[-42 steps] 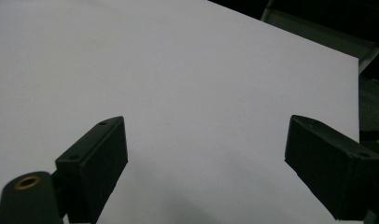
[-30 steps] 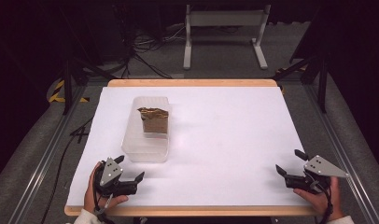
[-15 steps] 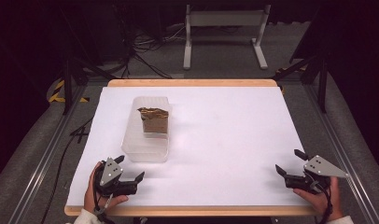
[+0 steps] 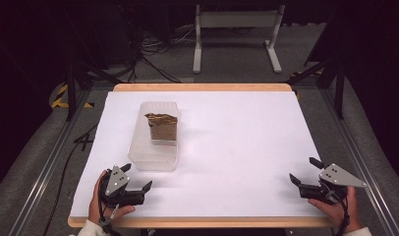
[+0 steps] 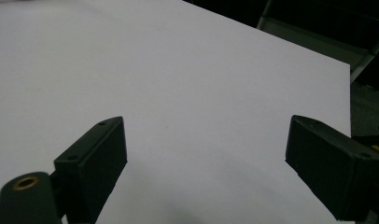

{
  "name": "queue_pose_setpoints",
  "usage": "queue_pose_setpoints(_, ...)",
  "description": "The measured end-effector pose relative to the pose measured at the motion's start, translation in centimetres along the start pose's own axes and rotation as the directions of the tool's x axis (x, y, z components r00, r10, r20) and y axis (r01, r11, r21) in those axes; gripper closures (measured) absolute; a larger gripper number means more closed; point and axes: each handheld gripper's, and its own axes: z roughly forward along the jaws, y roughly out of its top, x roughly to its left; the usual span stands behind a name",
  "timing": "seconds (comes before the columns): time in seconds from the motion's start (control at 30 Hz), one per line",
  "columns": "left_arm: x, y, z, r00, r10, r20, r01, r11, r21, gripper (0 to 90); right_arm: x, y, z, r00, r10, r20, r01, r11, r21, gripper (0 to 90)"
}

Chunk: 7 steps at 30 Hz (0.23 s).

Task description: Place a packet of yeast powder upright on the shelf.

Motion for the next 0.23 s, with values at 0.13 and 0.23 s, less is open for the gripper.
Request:
queue_pose_setpoints(0.13,0.01,0.00,0.02,1.0000,-0.001,0.003,0.001,1.0000,0.002,9.6,-0.09,0.00,-0.01,1.0000,0.005,0.008,-0.005,1.000,0.000,13.2)
queue_pose_setpoints(0.23,0.00,0.02,0.02,1.0000,0.000,0.004,0.000,1.0000,0.001,9.6,-0.09,-0.02,0.02,0.9999,0.000,0.012,0.000,1.000,0.005,13.2)
